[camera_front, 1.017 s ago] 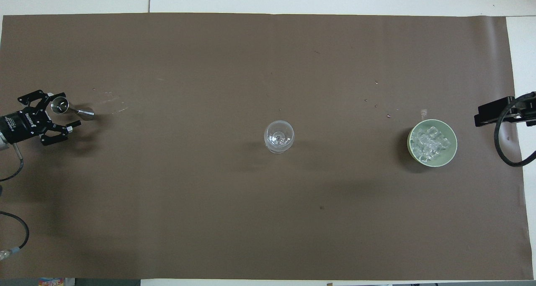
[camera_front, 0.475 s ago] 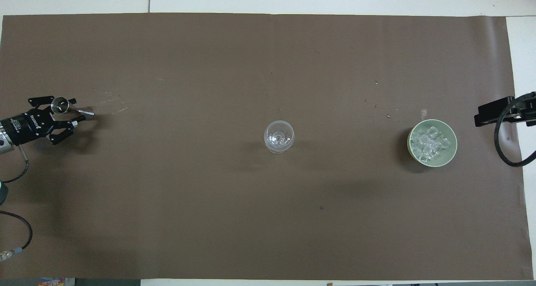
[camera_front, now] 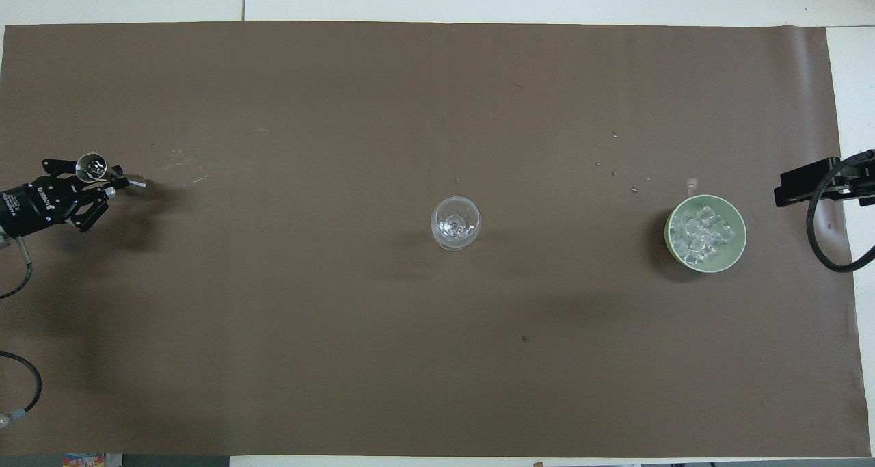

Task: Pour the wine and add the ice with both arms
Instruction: 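Close the left gripper around the silver jigger's handle, then lift the jigger with the left gripper and carry it toward the clear cup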

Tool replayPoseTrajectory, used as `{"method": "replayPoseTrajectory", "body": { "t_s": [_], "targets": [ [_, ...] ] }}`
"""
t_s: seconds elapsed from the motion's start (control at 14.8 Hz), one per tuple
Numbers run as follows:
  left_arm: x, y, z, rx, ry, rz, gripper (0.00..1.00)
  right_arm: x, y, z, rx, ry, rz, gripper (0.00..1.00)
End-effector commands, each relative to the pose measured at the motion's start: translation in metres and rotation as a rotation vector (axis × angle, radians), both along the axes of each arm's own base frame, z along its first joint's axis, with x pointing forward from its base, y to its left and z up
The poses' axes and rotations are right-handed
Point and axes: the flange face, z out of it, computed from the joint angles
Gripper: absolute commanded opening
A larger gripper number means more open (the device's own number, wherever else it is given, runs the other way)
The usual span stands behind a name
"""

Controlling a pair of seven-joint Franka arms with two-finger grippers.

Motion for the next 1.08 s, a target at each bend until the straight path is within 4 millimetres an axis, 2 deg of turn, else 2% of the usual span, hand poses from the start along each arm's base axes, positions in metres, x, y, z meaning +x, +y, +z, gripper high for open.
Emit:
{"method": "replayPoseTrajectory", "body": {
  "t_s": [0.0,0.14,0.27,0.41,0.54,0.81,1.02],
  "targets": [
    [-0.008,-0.002,0.047,-0.052,0.012,0.019,0.0,-0.007,-0.003,0.002,0.018,-0.002,-0.001,1.0],
    [-0.008,-0.017,0.075,-0.027,0.046,-0.028,0.0,-0.007,-0.003,0.002,0.018,-0.002,-0.001,1.0],
    [-0.003,-0.05,0.103,-0.009,0.039,-0.083,0.0,-0.007,-0.003,0.002,0.018,-0.002,-0.001,1.0],
    [-0.001,-0.08,0.121,0.007,0.044,-0.133,0.0,-0.007,-0.003,0.002,0.018,-0.002,-0.001,1.0],
    [0.003,-0.12,0.139,0.047,0.052,-0.201,0.0,-0.007,-0.003,0.002,0.018,-0.002,-0.001,1.0],
    [0.01,-0.188,0.165,0.074,0.076,-0.254,0.0,-0.006,-0.003,0.001,0.019,-0.001,-0.001,1.0],
    [0.011,-0.241,0.177,0.102,0.102,-0.276,0.0,-0.007,-0.003,0.002,0.018,-0.002,-0.001,1.0]
  ]
}}
